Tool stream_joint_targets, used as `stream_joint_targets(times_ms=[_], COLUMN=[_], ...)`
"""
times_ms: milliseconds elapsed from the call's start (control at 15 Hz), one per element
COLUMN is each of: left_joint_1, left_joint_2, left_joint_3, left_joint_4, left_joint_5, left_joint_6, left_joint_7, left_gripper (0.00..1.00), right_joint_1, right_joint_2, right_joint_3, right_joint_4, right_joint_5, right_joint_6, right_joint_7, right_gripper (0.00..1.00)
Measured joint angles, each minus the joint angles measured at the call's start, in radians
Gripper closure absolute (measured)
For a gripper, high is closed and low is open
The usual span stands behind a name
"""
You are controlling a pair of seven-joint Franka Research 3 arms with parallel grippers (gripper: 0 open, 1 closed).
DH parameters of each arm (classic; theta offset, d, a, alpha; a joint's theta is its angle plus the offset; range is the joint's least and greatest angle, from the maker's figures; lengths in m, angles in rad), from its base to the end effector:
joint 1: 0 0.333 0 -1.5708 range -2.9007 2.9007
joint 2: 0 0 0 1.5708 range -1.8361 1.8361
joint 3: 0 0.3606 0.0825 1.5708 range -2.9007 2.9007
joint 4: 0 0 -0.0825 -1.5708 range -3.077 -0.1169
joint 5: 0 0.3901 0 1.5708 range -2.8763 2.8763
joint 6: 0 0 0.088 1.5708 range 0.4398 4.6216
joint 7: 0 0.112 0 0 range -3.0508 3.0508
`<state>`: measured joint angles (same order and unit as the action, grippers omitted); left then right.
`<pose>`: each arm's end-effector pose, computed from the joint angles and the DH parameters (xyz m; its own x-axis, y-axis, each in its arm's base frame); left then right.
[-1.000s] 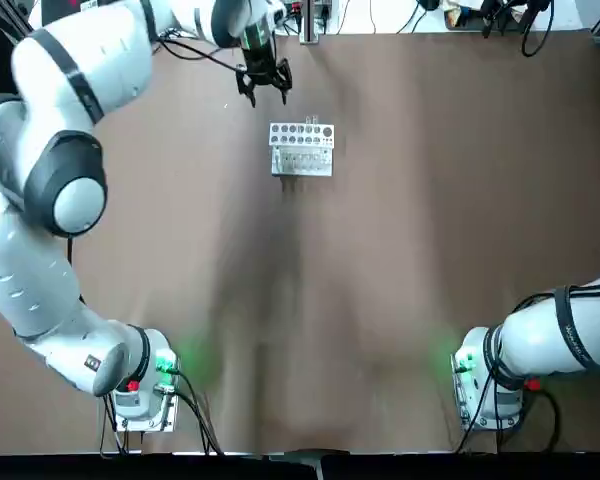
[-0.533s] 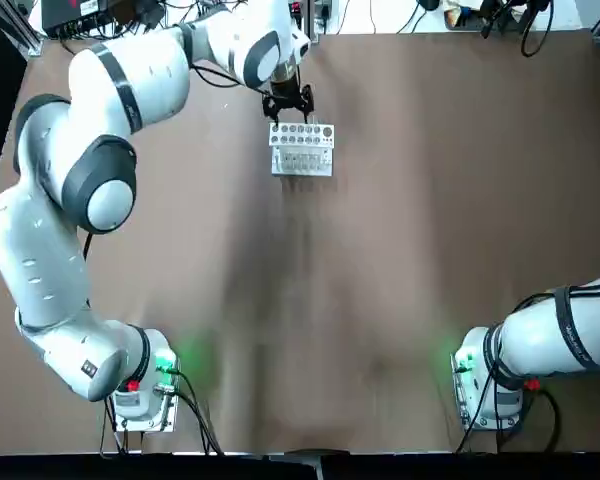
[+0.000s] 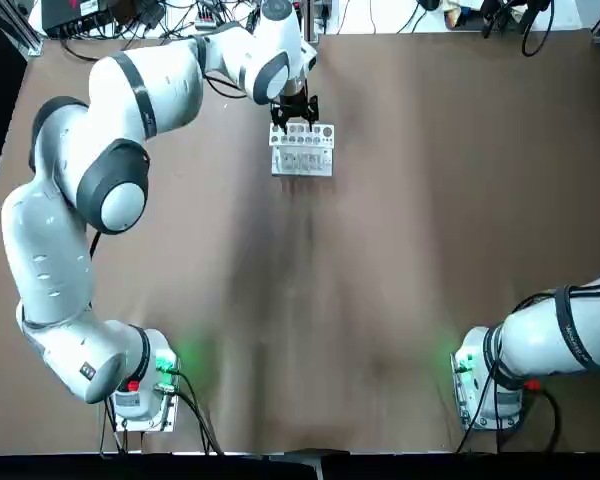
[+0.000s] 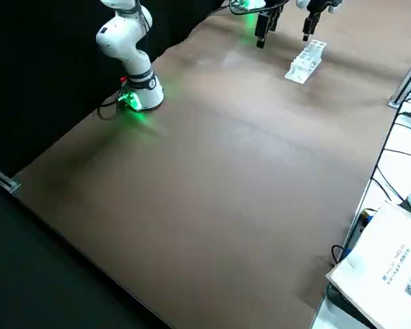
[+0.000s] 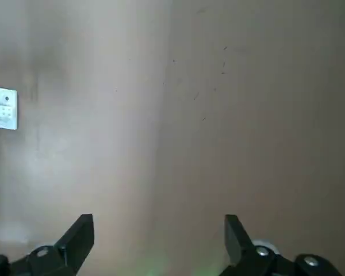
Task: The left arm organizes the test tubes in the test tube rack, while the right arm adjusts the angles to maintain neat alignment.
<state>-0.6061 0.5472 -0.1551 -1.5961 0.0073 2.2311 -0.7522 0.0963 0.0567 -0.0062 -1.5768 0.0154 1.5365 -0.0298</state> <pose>0.5396 -0.4887 0.3560 0.9998 0.0139 0.0172 0.0118 -0.9930 0.1178 0.5715 0.0535 0.6263 0.9881 0.1197 -0.0964 0.1185 -0.9928 -0.0179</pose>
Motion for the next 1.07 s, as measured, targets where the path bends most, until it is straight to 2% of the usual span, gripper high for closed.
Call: stream_joint_targets(times_ms=[67,133,267,467,1067], left_joint_1=[-0.008,-0.018,-0.020,-0.020,-0.020], left_joint_2=[0.007,0.016,0.022,0.025,0.032], left_joint_3=[0.003,0.005,0.007,0.013,0.014], left_joint_4=[0.000,0.000,0.001,0.003,0.003], left_joint_5=[0.005,0.007,0.008,0.008,0.008], left_joint_6=[0.012,0.022,0.024,0.024,0.024], left_joint_7=[-0.014,-0.024,-0.027,-0.027,-0.027], left_gripper=[0.16,0.28,0.34,0.39,0.45], right_joint_1=[0.000,0.000,0.000,0.000,0.000], right_joint_2=[0.000,0.000,0.000,0.000,0.000], right_joint_3=[0.000,0.000,0.000,0.000,-0.001], right_joint_4=[0.000,0.000,0.000,0.000,0.000], right_joint_5=[0.000,0.000,0.000,0.000,0.000], right_joint_6=[0.000,0.000,0.000,0.000,0.000], right_joint_7=[0.000,0.000,0.000,0.000,0.000], right_gripper=[0.00,0.00,0.00,0.00,0.00])
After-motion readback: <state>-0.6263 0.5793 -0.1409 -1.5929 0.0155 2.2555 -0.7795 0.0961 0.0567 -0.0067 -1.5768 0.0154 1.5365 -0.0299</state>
